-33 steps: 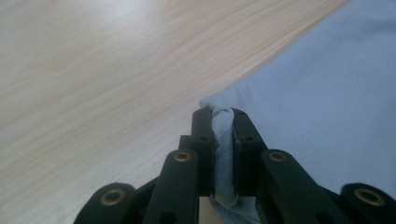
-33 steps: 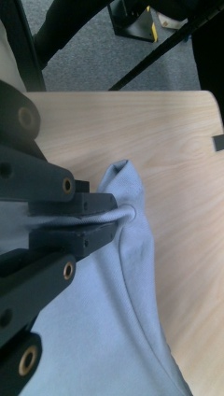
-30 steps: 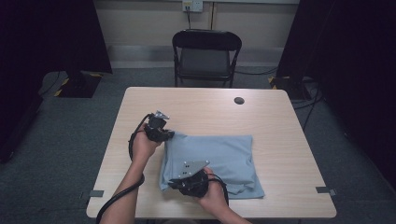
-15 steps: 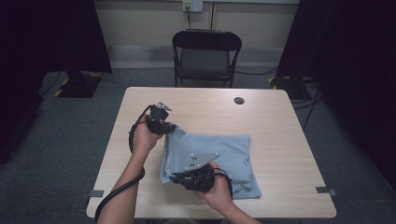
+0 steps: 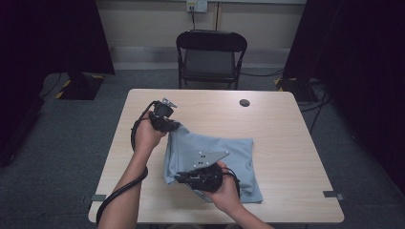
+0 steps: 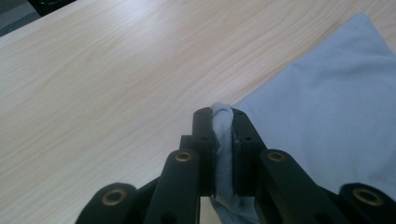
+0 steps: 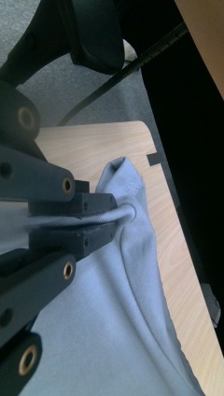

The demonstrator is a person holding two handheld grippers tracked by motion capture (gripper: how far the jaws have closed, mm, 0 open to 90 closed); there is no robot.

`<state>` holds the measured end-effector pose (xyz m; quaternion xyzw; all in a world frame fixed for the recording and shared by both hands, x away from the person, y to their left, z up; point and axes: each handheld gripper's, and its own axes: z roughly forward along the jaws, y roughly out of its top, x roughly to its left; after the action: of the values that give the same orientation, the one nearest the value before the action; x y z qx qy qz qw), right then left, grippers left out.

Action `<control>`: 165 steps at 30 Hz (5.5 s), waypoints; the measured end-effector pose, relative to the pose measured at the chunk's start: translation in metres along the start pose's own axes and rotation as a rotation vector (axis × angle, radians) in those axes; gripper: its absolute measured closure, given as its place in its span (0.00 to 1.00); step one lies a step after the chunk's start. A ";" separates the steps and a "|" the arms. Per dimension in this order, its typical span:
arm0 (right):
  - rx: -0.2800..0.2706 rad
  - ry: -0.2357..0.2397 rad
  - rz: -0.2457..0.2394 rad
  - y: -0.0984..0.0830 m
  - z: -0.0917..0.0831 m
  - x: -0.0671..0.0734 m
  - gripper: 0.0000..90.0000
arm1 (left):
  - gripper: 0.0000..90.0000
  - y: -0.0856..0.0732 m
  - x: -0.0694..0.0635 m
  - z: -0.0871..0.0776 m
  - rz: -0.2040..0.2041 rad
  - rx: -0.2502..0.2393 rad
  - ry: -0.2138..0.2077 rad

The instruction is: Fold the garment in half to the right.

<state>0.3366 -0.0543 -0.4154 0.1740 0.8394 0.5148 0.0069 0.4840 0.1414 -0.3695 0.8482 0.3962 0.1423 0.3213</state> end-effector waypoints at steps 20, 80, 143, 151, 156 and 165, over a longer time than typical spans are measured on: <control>-0.033 0.024 0.003 0.017 0.003 0.004 0.95 | 0.92 0.004 0.010 -0.022 -0.004 0.017 0.021; -0.084 -0.030 0.071 -0.014 -0.065 -0.015 0.95 | 0.92 0.073 -0.057 0.016 0.087 0.036 -0.092; -0.052 -0.117 0.190 -0.091 -0.119 -0.046 0.94 | 0.91 0.104 -0.141 0.120 0.173 0.160 -0.201; -0.057 -0.124 0.207 -0.100 -0.126 -0.049 0.94 | 0.91 0.107 -0.151 0.128 0.182 0.170 -0.208; -0.057 -0.130 0.213 -0.104 -0.128 -0.050 0.93 | 0.91 0.108 -0.154 0.131 0.184 0.171 -0.208; -0.057 -0.134 0.222 -0.110 -0.131 -0.051 0.92 | 0.90 0.108 -0.160 0.136 0.182 0.174 -0.214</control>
<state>0.3286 -0.2274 -0.4580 0.2999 0.7976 0.5232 0.0109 0.5112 -0.0912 -0.3983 0.9156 0.2922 0.0450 0.2725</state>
